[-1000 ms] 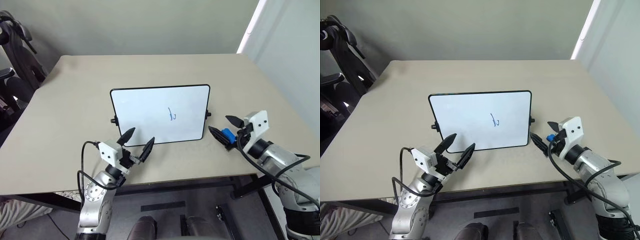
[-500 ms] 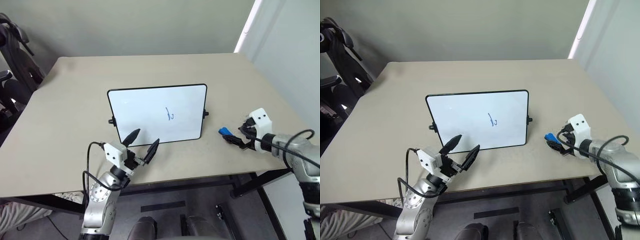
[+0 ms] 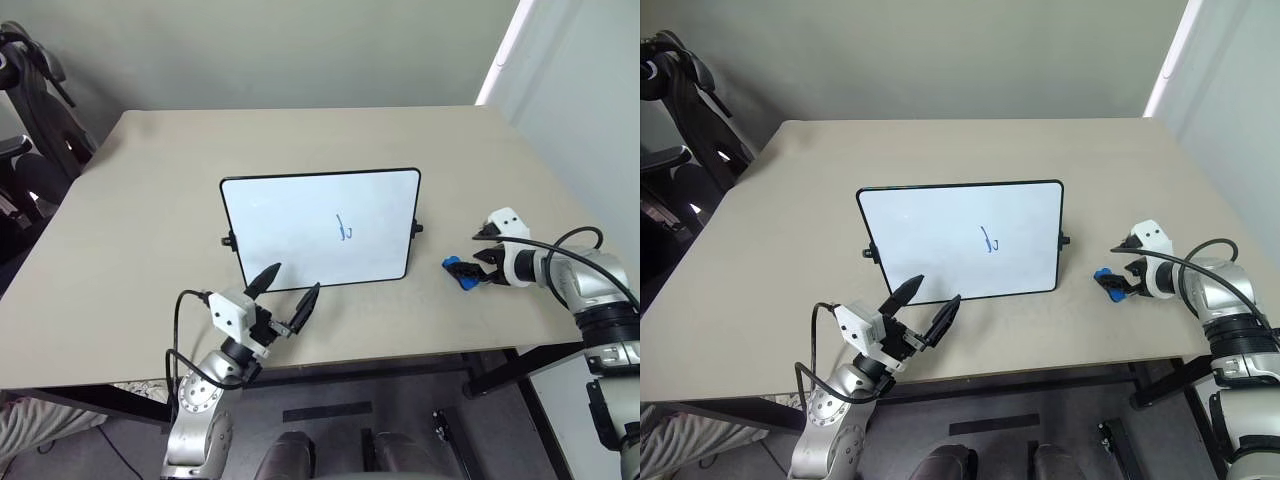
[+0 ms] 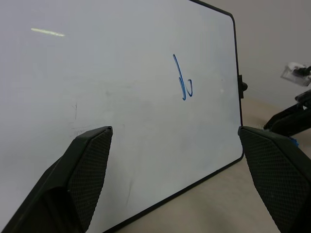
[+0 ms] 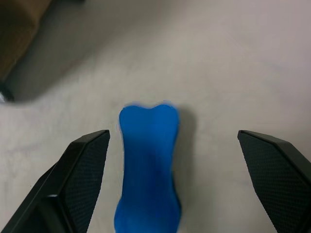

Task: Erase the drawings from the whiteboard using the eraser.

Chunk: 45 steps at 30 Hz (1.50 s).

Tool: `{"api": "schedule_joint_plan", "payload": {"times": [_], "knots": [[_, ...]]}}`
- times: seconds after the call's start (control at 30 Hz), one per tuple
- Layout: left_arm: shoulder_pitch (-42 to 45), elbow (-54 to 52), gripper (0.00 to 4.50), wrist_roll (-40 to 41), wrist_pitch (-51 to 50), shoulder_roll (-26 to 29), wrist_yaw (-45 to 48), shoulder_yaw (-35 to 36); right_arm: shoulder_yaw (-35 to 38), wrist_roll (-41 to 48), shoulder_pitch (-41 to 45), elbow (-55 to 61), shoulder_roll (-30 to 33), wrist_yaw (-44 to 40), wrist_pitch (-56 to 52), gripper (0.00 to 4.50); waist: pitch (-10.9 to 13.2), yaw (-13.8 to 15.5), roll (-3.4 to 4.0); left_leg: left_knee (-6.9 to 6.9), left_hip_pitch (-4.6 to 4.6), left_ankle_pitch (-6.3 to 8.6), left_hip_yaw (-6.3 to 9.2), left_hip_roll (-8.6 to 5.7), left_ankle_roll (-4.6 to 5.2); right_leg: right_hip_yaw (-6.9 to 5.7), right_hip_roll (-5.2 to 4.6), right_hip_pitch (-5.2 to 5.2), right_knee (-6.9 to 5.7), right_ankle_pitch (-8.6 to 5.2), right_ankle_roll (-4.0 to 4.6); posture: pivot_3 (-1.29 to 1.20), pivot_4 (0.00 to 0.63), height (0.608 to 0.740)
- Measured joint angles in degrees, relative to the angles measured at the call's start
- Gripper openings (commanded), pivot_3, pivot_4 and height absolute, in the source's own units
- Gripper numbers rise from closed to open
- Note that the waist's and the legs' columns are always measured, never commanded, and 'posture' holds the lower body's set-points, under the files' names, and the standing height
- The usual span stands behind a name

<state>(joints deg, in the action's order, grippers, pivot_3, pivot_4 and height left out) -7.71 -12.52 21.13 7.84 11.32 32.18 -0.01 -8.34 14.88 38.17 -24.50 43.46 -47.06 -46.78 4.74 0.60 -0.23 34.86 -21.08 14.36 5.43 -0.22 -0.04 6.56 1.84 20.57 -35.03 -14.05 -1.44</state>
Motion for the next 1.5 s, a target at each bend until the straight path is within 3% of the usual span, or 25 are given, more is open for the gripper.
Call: {"api": "schedule_joint_plan", "payload": {"times": [0.17, 0.23, 0.57, 0.93, 1.1, 1.2, 1.3, 1.5], "knots": [[-0.1, 0.0, 4.50, 0.1, 0.0, 0.0, 0.2, 0.0, -1.6, -2.4, 1.8, -2.1, 0.0, -2.3, 0.6, 4.48, 0.0, 0.0, 0.00, 0.00, 0.03, 0.00, -0.01, 0.01, -0.01, -0.01, 0.00, 0.02, 0.00, 0.04, 0.13, 0.00, 0.150, 0.740], [-0.1, 0.0, 4.50, 0.2, 0.0, 0.0, 0.2, 0.0, -1.9, -3.2, 2.4, -2.9, 0.0, -3.2, 0.7, 4.11, 0.0, 0.0, 0.01, 0.00, 0.03, -0.01, -0.01, 0.00, -0.01, -0.01, 0.00, 0.02, 0.00, 0.06, 0.17, 0.00, 0.150, 0.740], [-0.4, -0.2, 4.50, 0.2, -0.3, 0.1, 0.2, -0.4, -2.1, -4.6, 3.5, -3.7, 0.2, -7.3, 0.2, 0.86, 0.0, 0.0, -0.01, 0.01, 0.02, -0.03, -0.01, 0.00, -0.03, -0.01, 0.00, 0.00, 0.03, 0.01, 0.28, 0.00, 0.150, 0.740], [-0.6, -1.0, 4.50, 0.3, -0.8, 0.1, 0.3, -1.1, -1.4, -5.0, 0.4, 4.4, 1.6, -7.9, -1.9, 0.86, 0.0, 0.0, -0.01, 0.01, 0.02, -0.04, -0.01, 0.00, -0.06, -0.02, 0.00, 0.00, 0.03, -0.10, 0.39, 0.00, 0.150, 0.740], [-0.6, -1.1, 4.50, 0.2, -0.8, 0.1, 0.5, -1.3, 5.2, -2.4, -6.3, 16.6, 2.3, -6.7, -0.9, 0.86, 0.1, 0.2, 0.00, 0.00, -0.01, -0.04, -0.03, 0.00, -0.07, -0.02, 0.01, 0.00, 0.02, -0.14, 0.33, 0.00, 0.150, 0.740], [-1.0, -1.2, 4.50, 0.3, -0.8, 0.1, 0.6, -1.1, 13.7, 2.8, -12.3, 31.4, 0.1, -4.9, 0.0, 0.86, 0.1, 0.1, -0.08, -0.01, 0.04, -0.02, -0.03, 0.00, -0.09, -0.03, 0.04, -0.08, 0.01, -0.41, 0.36, 0.00, 0.150, 0.740], [-0.6, -1.2, 4.50, 0.7, -0.8, 0.1, 1.0, -1.1, 17.2, 5.9, -14.0, 40.4, -3.6, -1.1, -1.0, 0.86, 0.2, -0.1, -0.17, 0.00, 0.11, -0.03, -0.03, -0.01, -0.10, -0.01, 0.06, -0.12, 0.00, -0.73, 0.11, 0.00, 0.150, 0.740], [1.0, -0.6, 4.50, 1.1, -0.8, 0.4, 1.0, -0.2, 15.2, 7.6, -15.2, 52.1, -12.1, 5.0, 3.1, 0.86, 0.2, -0.4, -0.18, 0.06, 0.12, -0.18, -0.01, 0.00, 0.04, -0.02, 0.06, -0.07, -0.01, -0.55, 0.06, 0.00, 0.150, 0.740]]}}
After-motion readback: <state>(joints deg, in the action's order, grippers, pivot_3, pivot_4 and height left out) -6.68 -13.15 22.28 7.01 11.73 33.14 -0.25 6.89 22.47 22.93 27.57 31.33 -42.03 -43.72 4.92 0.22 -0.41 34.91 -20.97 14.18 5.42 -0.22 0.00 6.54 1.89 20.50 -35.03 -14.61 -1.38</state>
